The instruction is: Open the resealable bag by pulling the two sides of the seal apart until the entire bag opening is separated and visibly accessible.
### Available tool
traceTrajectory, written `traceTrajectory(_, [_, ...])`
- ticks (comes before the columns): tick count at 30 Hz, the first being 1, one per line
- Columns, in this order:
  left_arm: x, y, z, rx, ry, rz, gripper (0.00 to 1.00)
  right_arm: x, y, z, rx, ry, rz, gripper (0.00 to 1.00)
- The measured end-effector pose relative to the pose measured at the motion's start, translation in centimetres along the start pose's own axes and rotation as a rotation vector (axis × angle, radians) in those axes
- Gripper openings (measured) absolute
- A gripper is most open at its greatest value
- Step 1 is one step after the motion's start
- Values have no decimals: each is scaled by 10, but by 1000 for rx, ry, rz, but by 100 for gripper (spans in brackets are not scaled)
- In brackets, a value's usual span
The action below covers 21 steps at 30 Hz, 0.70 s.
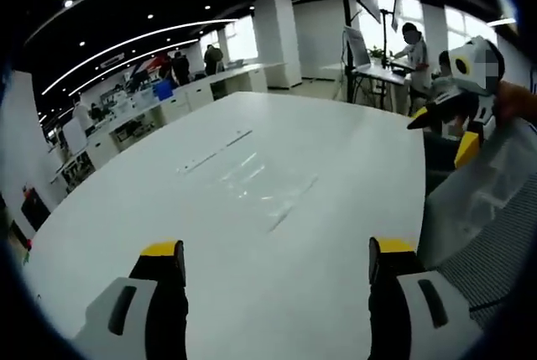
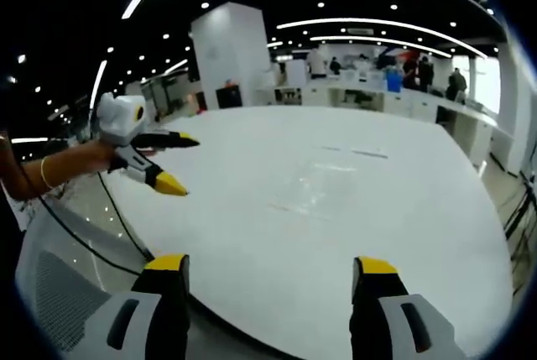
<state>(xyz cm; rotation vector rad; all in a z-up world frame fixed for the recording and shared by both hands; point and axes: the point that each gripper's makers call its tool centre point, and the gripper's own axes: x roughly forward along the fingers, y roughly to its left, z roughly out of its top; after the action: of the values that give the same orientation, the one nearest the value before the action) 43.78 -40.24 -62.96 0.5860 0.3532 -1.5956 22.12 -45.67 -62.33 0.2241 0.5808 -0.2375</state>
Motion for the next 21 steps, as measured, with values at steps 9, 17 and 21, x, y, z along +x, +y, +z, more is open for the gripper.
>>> traceTrajectory(9, [26, 12, 3, 31, 1, -15, 86, 1, -1, -4, 10, 19, -2, 78])
traceTrajectory(17, [58, 15, 5, 119, 22, -28, 85, 2, -3, -6, 14, 33, -6, 77])
traceTrajectory(21, [75, 14, 2, 160, 36, -40, 82, 2, -4, -9, 17, 44, -14, 76])
